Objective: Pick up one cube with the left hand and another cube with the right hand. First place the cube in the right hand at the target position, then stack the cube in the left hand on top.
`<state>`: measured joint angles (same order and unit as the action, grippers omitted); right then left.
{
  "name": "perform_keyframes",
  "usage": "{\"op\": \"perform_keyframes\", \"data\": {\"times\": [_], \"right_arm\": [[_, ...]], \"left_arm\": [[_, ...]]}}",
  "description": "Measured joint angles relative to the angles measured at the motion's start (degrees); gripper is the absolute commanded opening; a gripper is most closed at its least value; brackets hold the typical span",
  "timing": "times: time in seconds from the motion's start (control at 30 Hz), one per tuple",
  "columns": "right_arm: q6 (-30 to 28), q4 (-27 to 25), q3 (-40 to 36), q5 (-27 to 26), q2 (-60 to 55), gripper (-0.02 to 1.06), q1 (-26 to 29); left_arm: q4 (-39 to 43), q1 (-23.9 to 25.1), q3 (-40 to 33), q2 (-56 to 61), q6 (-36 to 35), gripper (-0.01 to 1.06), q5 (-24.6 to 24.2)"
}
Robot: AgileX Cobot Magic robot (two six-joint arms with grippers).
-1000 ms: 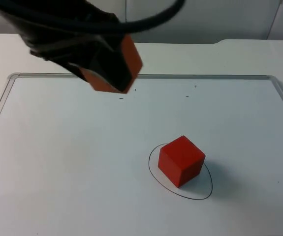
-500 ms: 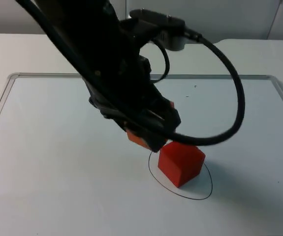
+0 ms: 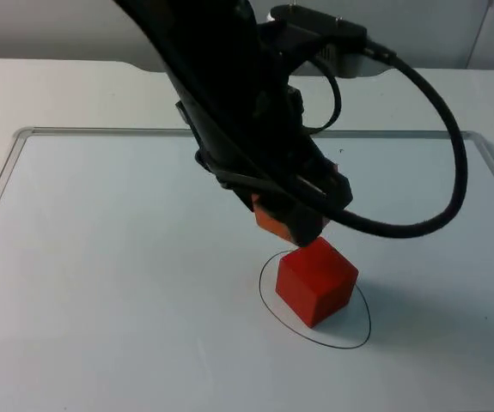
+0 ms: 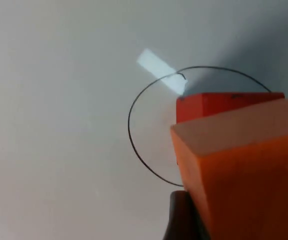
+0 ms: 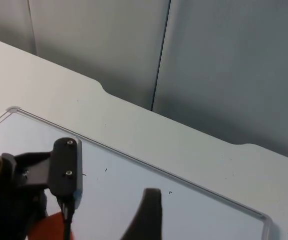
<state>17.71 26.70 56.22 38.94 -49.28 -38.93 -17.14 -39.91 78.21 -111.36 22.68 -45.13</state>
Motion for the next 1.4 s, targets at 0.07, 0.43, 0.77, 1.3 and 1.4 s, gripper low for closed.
{"op": "perform_keyframes", "data": {"times": [0.07,0.43,0.77,1.3,1.4], "right_arm": [[-0.01,0.0,0.0,0.0,0.0,0.77,0.0],[0.11,0.0,0.0,-1.27,0.0,0.77,0.0],[0.11,0.0,0.0,-1.27,0.0,0.77,0.0],[0.22,0.0,0.0,-1.38,0.0,0.77,0.0],[0.22,0.0,0.0,-1.38,0.0,0.77,0.0]], "left_arm": [[0.0,-0.15,0.09,-0.56,0.28,0.21,-0.39],[1.01,-3.98,1.21,-3.93,2.28,0.21,-0.97],[1.69,-3.98,3.34,-4.16,2.39,0.21,-0.24],[4.2,-3.98,5.19,-7.02,1.12,0.21,-2.63],[4.2,-3.98,5.29,-7.23,1.12,0.21,-2.85]]}}
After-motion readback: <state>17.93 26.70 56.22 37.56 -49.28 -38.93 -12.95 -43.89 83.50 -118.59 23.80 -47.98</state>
